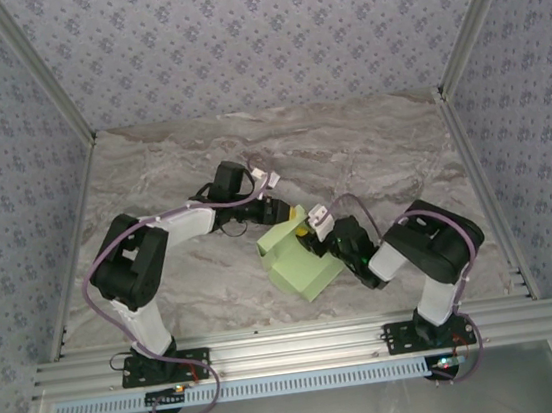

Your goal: Fold the paper box

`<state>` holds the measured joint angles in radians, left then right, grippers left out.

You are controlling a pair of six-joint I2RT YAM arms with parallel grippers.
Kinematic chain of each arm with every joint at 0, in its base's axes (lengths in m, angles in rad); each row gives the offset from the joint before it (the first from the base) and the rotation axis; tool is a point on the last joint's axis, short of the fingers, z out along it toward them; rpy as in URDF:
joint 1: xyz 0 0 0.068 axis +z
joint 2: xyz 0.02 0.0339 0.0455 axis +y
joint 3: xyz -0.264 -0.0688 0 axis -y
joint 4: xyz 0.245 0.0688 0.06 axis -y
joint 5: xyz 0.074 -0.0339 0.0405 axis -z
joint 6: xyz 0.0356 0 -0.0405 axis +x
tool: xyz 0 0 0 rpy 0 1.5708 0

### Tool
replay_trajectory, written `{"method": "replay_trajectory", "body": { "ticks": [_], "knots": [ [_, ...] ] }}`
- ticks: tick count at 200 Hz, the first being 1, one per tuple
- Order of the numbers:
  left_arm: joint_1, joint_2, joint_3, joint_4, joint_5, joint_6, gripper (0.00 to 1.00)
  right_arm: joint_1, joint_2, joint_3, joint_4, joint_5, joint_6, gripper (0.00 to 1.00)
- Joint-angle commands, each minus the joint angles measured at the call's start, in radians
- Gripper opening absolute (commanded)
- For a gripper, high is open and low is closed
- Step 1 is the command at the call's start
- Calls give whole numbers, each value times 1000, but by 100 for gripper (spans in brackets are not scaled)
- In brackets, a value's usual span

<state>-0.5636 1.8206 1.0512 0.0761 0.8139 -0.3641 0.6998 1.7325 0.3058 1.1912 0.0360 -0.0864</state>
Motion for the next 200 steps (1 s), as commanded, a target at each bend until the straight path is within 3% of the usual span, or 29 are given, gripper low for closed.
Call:
{"method": "replay_trajectory", "body": {
  "ticks": [1,51,137,160,200],
  "knots": [
    [9,-23,-7,-83,-43,19,42,0,-71,-30,-57,-67,-9,49],
    [45,-134,4,-135,-69,36,49,46,-252,-104,-161,-135,-63,50],
    [70,-305,-117,-238,-180,108,53,172,-622,-188,-438,-52,-125,50],
    [63,-326,-174,-208,-210,117,55,230,-565,-158,-380,-24,-130,50],
    [41,-316,-216,-177,-235,109,56,370,-271,-47,-104,60,-88,50]
  ]
}}
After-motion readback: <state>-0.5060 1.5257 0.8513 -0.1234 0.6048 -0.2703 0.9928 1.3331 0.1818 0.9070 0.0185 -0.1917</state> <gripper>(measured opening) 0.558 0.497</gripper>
